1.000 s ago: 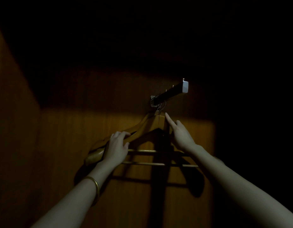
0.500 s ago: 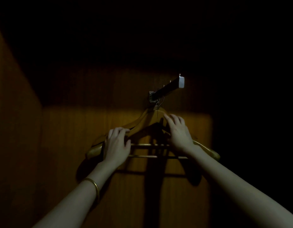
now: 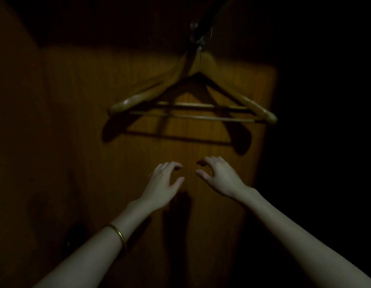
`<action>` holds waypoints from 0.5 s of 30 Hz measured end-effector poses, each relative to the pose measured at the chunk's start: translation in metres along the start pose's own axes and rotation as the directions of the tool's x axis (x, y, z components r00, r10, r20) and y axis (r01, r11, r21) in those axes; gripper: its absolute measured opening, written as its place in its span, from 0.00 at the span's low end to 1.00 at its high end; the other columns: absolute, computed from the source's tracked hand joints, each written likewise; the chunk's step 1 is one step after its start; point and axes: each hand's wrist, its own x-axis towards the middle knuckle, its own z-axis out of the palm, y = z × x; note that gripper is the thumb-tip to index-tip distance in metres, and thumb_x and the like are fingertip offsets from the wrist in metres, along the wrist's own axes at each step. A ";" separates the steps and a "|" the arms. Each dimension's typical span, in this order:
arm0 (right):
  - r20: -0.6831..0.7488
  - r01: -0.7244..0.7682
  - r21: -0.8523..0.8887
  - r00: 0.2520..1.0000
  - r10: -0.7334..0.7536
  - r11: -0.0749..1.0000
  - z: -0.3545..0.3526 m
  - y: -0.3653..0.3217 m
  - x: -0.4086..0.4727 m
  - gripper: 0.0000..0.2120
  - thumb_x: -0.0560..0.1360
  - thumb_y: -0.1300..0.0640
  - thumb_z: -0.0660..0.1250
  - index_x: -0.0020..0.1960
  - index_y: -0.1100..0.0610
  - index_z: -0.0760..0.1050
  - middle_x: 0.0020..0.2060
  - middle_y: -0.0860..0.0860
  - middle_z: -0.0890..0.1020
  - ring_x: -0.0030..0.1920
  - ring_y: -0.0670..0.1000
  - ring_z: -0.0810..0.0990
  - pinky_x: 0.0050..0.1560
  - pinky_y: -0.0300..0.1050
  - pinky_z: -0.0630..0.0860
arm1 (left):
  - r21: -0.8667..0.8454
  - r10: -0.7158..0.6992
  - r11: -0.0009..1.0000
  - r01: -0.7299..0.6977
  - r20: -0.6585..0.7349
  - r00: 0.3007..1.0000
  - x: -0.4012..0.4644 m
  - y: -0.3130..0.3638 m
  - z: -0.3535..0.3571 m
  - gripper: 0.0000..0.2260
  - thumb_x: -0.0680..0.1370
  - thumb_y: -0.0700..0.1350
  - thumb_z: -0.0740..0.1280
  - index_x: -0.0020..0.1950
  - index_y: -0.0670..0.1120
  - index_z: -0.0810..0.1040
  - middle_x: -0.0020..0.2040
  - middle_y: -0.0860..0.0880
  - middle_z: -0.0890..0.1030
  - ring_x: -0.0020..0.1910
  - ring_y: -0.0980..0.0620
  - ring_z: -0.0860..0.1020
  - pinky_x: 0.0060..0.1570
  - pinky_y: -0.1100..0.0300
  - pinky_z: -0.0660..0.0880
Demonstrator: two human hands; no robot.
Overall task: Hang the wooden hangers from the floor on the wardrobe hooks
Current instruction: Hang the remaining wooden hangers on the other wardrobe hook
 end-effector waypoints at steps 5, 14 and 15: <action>0.244 -0.085 0.154 0.969 0.045 0.985 0.055 0.026 -0.055 0.18 0.77 0.48 0.62 0.62 0.56 0.73 0.59 0.53 0.78 0.62 0.53 0.73 0.62 0.47 0.70 | -0.078 -0.133 0.987 0.144 0.124 0.983 -0.059 0.002 0.045 0.15 0.77 0.47 0.63 0.62 0.46 0.71 0.61 0.50 0.74 0.61 0.54 0.70 0.60 0.61 0.66; 0.583 -0.487 0.282 0.771 0.255 0.827 0.186 0.072 -0.193 0.14 0.77 0.53 0.62 0.59 0.58 0.75 0.58 0.53 0.79 0.55 0.49 0.76 0.54 0.38 0.70 | -0.202 -0.492 0.811 0.549 0.272 0.827 -0.195 -0.024 0.164 0.11 0.73 0.40 0.67 0.54 0.38 0.77 0.52 0.42 0.80 0.50 0.51 0.77 0.43 0.73 0.68; 0.611 -0.534 0.275 0.739 0.283 0.800 0.203 0.077 -0.209 0.13 0.77 0.53 0.62 0.59 0.58 0.75 0.58 0.52 0.79 0.56 0.49 0.76 0.53 0.36 0.69 | -0.208 -0.524 0.779 0.592 0.304 0.796 -0.209 -0.031 0.178 0.13 0.74 0.43 0.66 0.55 0.38 0.76 0.53 0.41 0.79 0.51 0.50 0.76 0.42 0.75 0.67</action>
